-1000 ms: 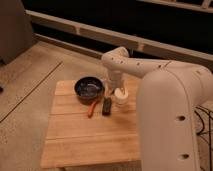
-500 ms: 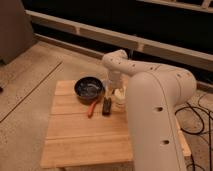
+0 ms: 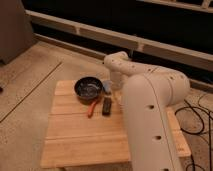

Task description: Pick up the ceramic cup

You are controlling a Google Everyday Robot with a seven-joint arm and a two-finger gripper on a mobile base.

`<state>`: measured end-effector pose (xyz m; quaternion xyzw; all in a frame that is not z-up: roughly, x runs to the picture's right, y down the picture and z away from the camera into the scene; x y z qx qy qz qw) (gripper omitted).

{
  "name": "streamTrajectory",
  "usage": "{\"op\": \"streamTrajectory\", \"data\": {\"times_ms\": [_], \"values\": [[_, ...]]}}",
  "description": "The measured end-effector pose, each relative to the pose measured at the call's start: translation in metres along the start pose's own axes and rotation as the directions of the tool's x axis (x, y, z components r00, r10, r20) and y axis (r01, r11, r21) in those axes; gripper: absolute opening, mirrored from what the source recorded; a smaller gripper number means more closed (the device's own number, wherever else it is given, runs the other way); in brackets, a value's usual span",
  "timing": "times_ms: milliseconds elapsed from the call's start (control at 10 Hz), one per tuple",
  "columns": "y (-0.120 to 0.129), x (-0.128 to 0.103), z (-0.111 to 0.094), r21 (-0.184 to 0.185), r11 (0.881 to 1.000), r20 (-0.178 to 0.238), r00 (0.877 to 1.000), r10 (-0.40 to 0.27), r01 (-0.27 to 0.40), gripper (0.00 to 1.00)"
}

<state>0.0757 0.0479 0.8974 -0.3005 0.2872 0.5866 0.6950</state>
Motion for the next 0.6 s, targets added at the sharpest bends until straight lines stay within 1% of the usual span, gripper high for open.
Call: {"op": "streamTrajectory", "data": {"times_ms": [100,200,300,400,500,600], "values": [[0.004,-0.003,-0.016,0.004,1.000,0.033,0.999,-0.004,0.003,0.00],[0.014,-0.007,-0.039,0.004,1.000,0.084,0.996,-0.022,0.022,0.00],[0.025,-0.007,-0.058,0.009,0.999,0.124,0.991,-0.047,0.046,0.00],[0.049,-0.004,-0.089,0.016,0.996,0.186,0.978,-0.094,0.092,0.00],[0.058,-0.003,-0.101,0.021,0.994,0.215,0.970,-0.112,0.110,0.00],[0.064,0.000,-0.111,0.028,0.992,0.231,0.964,-0.128,0.125,0.00]]}}
